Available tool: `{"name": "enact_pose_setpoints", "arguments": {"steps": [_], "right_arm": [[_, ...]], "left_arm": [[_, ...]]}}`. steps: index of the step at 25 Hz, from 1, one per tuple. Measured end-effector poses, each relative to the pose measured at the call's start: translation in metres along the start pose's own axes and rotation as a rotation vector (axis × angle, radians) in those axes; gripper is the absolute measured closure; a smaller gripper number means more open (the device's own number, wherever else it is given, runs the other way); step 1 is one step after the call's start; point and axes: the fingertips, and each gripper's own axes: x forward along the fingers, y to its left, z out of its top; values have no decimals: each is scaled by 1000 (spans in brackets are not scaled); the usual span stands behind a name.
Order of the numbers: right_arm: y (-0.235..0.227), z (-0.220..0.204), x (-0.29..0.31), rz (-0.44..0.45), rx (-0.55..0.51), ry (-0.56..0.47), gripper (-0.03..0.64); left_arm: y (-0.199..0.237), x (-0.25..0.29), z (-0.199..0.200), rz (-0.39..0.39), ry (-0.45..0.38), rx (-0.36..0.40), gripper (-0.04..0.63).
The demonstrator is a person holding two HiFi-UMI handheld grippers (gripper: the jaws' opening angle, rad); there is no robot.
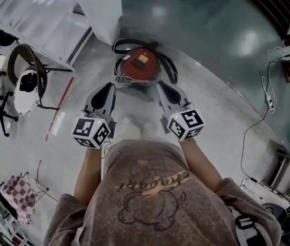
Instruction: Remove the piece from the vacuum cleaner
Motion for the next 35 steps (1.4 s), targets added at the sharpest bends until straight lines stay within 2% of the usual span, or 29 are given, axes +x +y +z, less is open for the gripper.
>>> {"name": "enact_pose_setpoints", "arguments": {"steps": [2,4,5,8,10,11,18,24,29,35], "right_arm": [[-1,1,3,-12,-2,-3,615],[-3,0,4,-20,-2,-4,612],[-3,0,5,-21,1,-5,585],[-3,0,9,-17,15,-14,385],[-3,-2,13,-15,17,-19,369],[-4,-3,15,-15,20,-20,365],[-19,-15,32,-32,-1,39,364],[-34,-39,51,-5,-18,98,364],[-49,-100,68,15,-17,213,364],[-70,-200,90,37,-36,366,364]], "left_arm": [[2,3,1,-15,3,6,576],[4,5,0,-32,6,5,488],[5,6,-1,-39,6,-1,472],[7,8,-1,-61,-1,-25,405],[10,10,-2,-72,-12,-33,314],[11,10,-2,-76,-14,-31,305],[27,20,-14,-98,51,-22,295],[37,39,-52,-137,155,15,291],[48,63,-109,-196,267,27,291],[74,99,-199,-256,410,62,291]]}}
